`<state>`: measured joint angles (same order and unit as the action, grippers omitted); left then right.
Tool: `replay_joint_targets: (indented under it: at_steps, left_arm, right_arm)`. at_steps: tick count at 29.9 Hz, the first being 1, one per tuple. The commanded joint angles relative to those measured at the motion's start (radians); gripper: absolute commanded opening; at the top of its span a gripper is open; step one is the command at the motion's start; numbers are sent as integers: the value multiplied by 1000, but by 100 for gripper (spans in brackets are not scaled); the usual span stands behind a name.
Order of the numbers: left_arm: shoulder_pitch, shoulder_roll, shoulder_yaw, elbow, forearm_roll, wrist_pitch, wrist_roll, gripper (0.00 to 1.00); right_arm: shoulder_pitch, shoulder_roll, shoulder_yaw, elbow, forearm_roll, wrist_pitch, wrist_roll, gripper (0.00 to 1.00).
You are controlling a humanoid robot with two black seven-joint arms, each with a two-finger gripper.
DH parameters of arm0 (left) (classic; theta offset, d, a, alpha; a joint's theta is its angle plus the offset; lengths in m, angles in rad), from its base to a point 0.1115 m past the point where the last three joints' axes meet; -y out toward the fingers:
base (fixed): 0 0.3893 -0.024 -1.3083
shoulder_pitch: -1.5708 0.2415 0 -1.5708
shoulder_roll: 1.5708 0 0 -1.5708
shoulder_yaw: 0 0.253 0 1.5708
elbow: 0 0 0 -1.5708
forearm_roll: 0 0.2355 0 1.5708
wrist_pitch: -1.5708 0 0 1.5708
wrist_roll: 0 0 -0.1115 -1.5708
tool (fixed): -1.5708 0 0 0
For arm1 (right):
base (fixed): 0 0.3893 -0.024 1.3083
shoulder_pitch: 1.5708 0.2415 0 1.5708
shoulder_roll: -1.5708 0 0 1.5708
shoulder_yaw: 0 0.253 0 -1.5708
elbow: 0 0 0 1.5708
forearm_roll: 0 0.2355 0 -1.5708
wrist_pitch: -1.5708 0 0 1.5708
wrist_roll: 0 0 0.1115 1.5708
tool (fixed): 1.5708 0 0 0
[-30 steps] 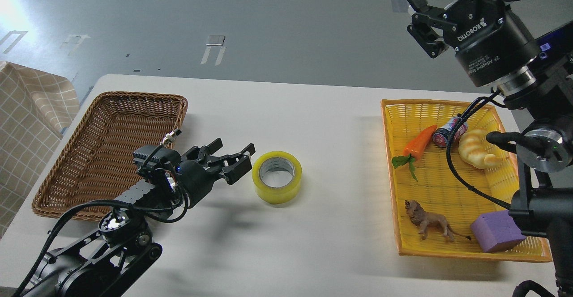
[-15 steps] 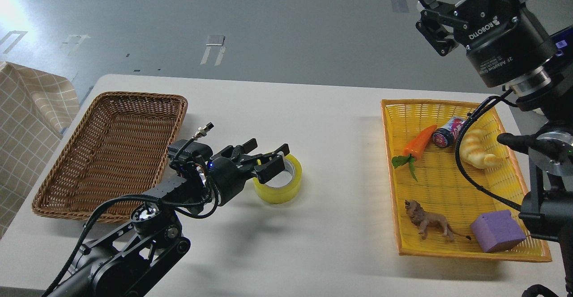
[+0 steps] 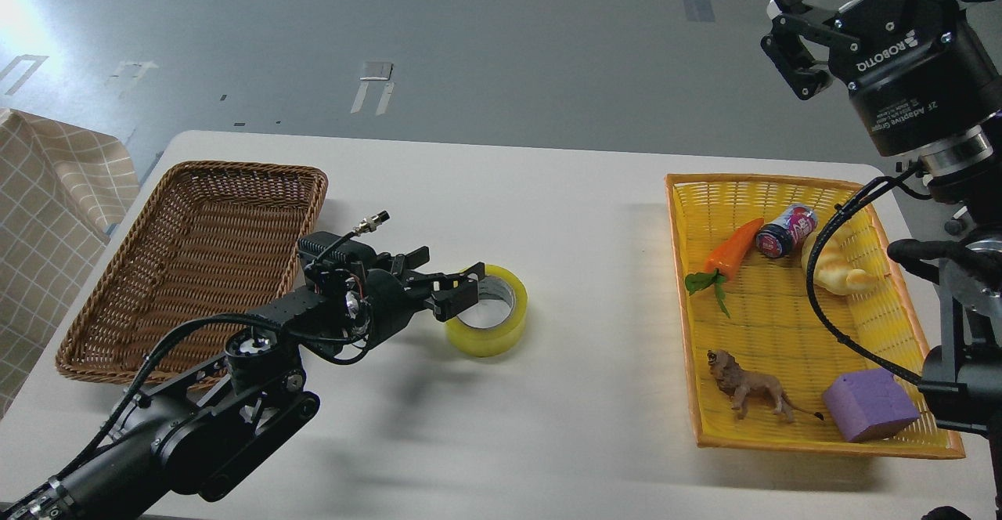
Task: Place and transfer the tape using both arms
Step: 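Reach the left gripper to the tape roll and grasp its rim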
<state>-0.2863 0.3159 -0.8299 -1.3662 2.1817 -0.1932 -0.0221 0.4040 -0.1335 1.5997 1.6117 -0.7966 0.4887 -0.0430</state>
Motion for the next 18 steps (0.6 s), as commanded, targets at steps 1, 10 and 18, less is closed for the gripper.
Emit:
replay_joint_targets:
  at_steps: [1,10,18]
  left_arm:
    - [-31,3,23,6,0,0,1,98]
    - [-53,15,92,33,0,-2,-1,98]
    - [-51,34,115,49,0,-2,-7,98]
  right_arm:
    - [3,3,0,-13,2,0,0,100]
    - [4,-1,0,-49,0,0,2,100]
    - [-7,-2,19,-65,0,0,2,100]
